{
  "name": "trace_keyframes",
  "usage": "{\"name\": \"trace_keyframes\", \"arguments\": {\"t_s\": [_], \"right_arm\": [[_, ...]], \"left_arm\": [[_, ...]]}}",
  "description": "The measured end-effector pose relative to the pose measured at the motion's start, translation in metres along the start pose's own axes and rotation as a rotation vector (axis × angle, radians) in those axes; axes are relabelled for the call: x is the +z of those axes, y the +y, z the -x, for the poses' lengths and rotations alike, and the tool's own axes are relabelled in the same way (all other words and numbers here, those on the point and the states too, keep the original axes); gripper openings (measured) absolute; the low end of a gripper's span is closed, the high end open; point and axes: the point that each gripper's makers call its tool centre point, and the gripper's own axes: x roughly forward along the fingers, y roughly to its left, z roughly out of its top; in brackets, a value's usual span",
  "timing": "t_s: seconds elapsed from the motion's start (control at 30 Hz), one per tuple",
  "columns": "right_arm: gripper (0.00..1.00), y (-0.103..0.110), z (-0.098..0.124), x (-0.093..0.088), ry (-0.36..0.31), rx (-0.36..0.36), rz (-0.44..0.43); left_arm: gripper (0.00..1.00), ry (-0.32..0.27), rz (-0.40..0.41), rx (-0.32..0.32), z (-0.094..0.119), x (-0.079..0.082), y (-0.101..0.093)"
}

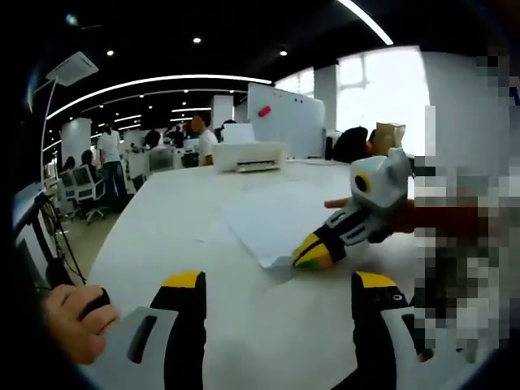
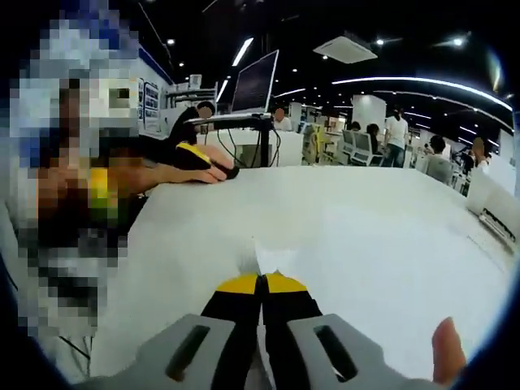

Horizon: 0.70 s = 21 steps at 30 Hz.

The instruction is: Organize the stack of printing papers by aligning and flattening the scattered papers on the table

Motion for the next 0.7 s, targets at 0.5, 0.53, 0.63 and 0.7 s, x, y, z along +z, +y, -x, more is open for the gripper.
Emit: {"name": "trace_keyframes", "arguments": {"t_s": [0.5,0.53,0.63,0.7], "right_arm": [[0.00,-0.038,0.078,0.040,-0.079,-0.121,-0.016],[0.00,-0.044,0.094,0.056,-0.139,-0.131,-0.038],[0.00,-0.058,0.124,0.080,-0.232,-0.161,-0.060],[0.00,-0.069,0.149,0.099,-0.312,-0.201,-0.049]], "left_arm": [[0.75,0.005,-0.005,-0.014,-0.007,0.000,-0.008],[0.75,0.004,-0.005,-0.016,-0.009,0.000,-0.008],[0.75,0.005,-0.007,-0.024,-0.013,0.002,-0.012],[0.75,0.008,-0.014,-0.032,-0.016,0.003,-0.015]]}}
